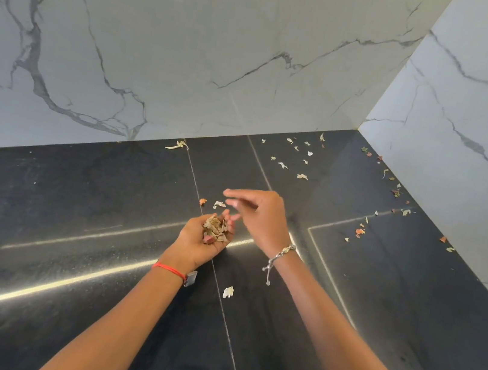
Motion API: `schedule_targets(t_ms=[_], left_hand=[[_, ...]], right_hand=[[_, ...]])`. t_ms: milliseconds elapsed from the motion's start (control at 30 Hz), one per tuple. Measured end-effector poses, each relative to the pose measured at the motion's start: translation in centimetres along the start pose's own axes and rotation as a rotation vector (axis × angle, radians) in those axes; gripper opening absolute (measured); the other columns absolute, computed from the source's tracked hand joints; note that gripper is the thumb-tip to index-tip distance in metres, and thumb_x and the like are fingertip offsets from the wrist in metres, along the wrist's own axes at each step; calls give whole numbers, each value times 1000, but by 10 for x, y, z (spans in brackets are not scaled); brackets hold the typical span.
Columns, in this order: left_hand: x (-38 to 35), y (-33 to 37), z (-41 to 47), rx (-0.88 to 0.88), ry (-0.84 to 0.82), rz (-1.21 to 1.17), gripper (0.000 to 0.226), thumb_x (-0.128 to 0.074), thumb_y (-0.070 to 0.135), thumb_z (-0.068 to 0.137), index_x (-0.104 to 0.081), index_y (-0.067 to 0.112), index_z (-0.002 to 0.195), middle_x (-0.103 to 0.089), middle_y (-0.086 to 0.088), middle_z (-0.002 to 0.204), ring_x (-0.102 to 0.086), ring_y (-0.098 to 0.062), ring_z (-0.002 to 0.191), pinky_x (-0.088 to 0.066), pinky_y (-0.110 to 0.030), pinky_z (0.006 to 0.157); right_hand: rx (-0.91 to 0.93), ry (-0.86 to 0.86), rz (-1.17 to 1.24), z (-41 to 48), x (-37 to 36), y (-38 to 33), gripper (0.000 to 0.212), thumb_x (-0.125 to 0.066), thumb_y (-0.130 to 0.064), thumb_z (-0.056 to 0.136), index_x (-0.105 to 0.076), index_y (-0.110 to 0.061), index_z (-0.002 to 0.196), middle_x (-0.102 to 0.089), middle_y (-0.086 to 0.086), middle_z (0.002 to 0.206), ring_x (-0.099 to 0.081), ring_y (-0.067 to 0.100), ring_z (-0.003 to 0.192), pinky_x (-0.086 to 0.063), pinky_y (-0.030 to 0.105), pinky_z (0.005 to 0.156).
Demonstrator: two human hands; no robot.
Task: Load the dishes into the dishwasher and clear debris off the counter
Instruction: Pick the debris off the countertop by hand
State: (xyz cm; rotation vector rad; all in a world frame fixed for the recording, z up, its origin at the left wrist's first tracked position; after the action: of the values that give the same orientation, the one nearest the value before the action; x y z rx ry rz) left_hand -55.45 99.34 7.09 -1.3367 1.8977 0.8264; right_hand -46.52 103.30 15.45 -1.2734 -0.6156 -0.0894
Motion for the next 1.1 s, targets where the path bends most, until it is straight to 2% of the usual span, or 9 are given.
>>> schedule_targets(t_ms=[67,167,300,367,433,667,933,1033,1100], left_hand=[[5,3,3,6,-10,-29,30,-31,8,94,-57,0,82,-57,-10,68,-57,-19,56,-54,-23,53],[8,7,2,-3,-17,-11,31,-30,10,95,-57,1,83,-55,-10,67,-56,-18,51,-51,-21,51],[8,8,-4,-16,5,-3,33,-30,12,96,-57,1,83,-54,-10,66,-55,-17,50,-49,-19,50],[9,7,-6,-13,9,-6,33,-29,12,97,-57,1,83,-54,-10,66,-55,-17,50,-49,-20,50],[11,7,-7,-6,11,-17,32,-29,12,97,-57,2,84,-54,-10,69,-54,-17,55,-50,-20,50],[18,6,-15,9,-6,-36,31,-30,11,97,-56,2,84,-53,-8,76,-54,-17,59,-52,-22,51],[18,-4,-30,36,-14,-12,33,-29,12,98,-57,3,84,-53,-7,74,-49,-15,66,-52,-21,51],[19,-8,-32,43,-13,-10,32,-28,12,97,-57,3,84,-53,-8,74,-49,-15,66,-52,-21,52],[21,-10,-32,46,-7,-4,31,-28,11,97,-56,3,85,-52,-7,76,-49,-14,67,-51,-21,52]], right_hand=[[-62,70,-118,10,10,19,25,-53,6,87,-70,-4,103,-70,12,103,-68,16,88,-55,27,83],[-267,-65,-444,9,10,59,36,-47,-3,93,-54,-6,128,-52,14,134,-52,25,120,-37,28,104],[-180,-269,-740,-11,-17,78,50,-35,0,96,-27,-10,144,-19,10,154,-16,28,142,-23,35,113],[-159,-213,-770,-22,-19,76,50,-32,8,94,-29,-4,143,-21,9,153,-20,23,142,-23,28,111],[-138,-162,-788,-32,-17,74,39,-39,9,91,-48,-1,127,-40,10,141,-38,22,130,-35,22,100],[-65,-237,-637,-65,-26,59,21,-46,6,87,-67,5,89,-61,14,97,-57,25,94,-40,21,80],[-57,-402,-666,-113,-43,42,33,-42,5,88,-54,4,119,-45,18,123,-43,31,113,-38,34,94],[32,-417,-774,-133,-54,37,40,-43,3,91,-45,-1,130,-39,11,133,-36,23,121,-37,28,99],[76,-363,-801,-143,-58,37,35,-52,1,88,-52,-1,123,-46,9,125,-44,18,112,-43,21,90]])
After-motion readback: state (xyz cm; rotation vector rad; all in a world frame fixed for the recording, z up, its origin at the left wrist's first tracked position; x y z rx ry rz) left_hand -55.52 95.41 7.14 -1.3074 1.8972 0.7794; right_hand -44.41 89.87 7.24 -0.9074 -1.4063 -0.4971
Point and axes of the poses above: each hand's wrist, its own z-axis towards the middle knuckle, its own x-axis out of the back of the hand, y = z × x, the point moved 4 cm from there along z, towards the middle knuckle
